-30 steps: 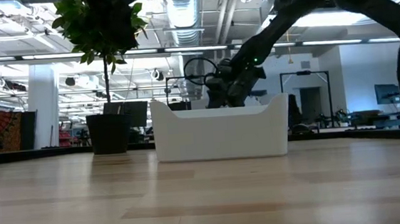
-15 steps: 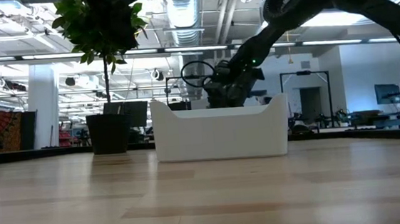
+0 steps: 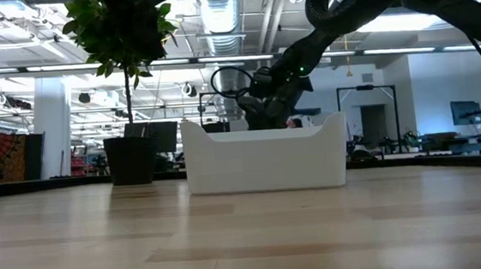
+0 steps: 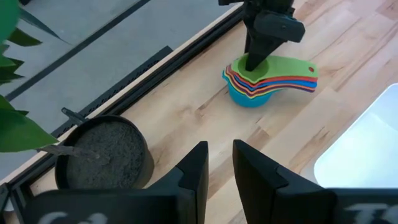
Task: Nest measuring cups in basket
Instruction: Put the stacked measuring cups on top of the white bin
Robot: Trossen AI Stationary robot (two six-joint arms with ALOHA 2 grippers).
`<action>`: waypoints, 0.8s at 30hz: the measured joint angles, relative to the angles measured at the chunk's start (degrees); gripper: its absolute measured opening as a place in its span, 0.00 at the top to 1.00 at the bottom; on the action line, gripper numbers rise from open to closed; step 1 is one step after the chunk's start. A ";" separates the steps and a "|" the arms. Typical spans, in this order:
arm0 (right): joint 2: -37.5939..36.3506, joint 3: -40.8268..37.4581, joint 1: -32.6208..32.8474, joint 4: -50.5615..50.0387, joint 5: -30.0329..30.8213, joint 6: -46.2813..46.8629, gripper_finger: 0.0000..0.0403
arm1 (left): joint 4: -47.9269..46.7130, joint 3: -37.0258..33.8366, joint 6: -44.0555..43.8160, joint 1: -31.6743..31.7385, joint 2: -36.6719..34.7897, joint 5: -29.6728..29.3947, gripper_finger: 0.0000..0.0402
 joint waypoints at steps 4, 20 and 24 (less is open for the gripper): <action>-0.07 0.06 -0.06 0.13 0.67 0.04 0.69 | 0.00 0.00 0.01 0.00 0.00 0.01 0.84; -4.15 -0.33 -0.07 -5.83 4.35 -0.80 0.79 | -3.93 0.00 -0.31 -0.02 0.00 1.09 0.84; -9.01 -0.29 0.53 -9.16 9.36 -2.60 0.78 | -4.42 0.00 -0.07 -0.02 0.00 1.55 0.84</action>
